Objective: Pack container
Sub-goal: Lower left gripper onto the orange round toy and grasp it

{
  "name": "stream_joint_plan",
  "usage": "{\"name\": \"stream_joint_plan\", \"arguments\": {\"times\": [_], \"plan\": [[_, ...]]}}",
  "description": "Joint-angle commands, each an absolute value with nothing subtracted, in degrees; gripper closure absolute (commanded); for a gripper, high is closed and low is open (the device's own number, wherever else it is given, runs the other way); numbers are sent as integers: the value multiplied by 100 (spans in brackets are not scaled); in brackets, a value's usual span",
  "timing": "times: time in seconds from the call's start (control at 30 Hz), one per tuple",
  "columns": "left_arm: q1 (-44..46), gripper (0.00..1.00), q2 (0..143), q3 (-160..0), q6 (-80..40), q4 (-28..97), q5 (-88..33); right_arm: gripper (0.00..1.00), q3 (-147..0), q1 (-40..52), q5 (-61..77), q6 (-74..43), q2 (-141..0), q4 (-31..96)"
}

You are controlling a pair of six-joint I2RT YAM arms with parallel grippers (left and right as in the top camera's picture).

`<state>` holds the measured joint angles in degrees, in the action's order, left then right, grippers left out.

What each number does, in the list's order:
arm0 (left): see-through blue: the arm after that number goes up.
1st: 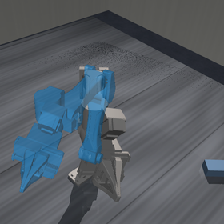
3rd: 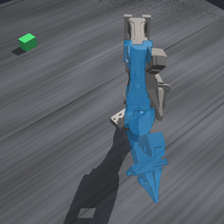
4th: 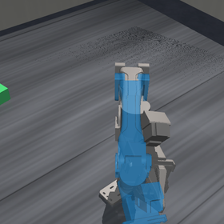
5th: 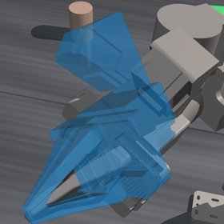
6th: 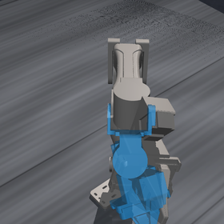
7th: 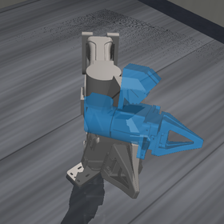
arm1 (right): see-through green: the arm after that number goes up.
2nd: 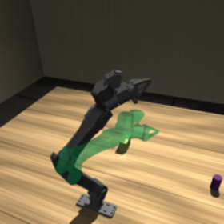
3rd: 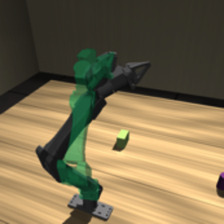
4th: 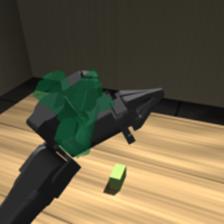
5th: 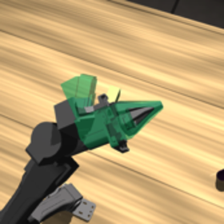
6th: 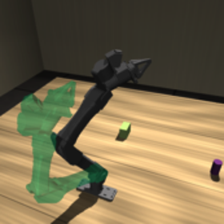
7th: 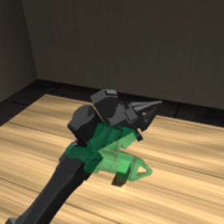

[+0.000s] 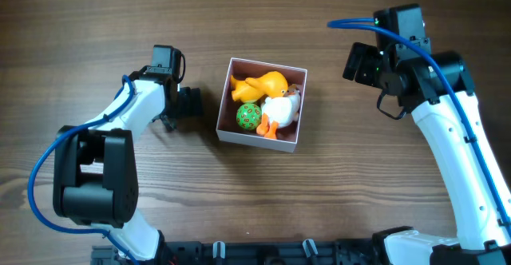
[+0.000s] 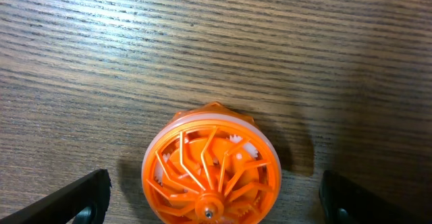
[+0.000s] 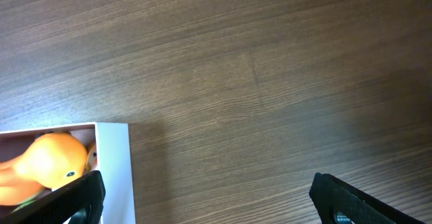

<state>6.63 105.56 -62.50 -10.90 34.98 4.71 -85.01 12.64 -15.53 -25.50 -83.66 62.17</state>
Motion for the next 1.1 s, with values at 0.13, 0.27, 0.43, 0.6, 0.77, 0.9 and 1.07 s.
{"name": "stream_joint_plan", "arguments": {"times": [0.13, 0.27, 0.43, 0.6, 0.77, 0.9, 1.07], "plan": [[657, 0, 10630, -6093, -1140, 3181, 548, 0, -8567, 1258, -1671, -2547, -8294, 6215], [659, 0, 10630, -6093, -1140, 3103, 548, 0, -8567, 1258, -1671, -2552, -8294, 6217], [657, 0, 10641, -6058, -1138, 3103, 548, 0, -8567, 1258, -1671, -2552, -8294, 6215], [659, 8, 10663, -6058, -1076, 3100, 548, 0, -8565, 1258, -1671, -2550, -8294, 6215], [657, 25, 10663, -6058, -1074, 3089, 550, 0, -8565, 1258, -1671, -2547, -8294, 6215], [657, 38, 10663, -6060, -1074, 3052, 550, 0, -8567, 1258, -1671, -2550, -8294, 6215], [657, 41, 10661, -6060, -1074, 2993, 572, 0, -8565, 1258, -1671, -2550, -8294, 6215]]}}
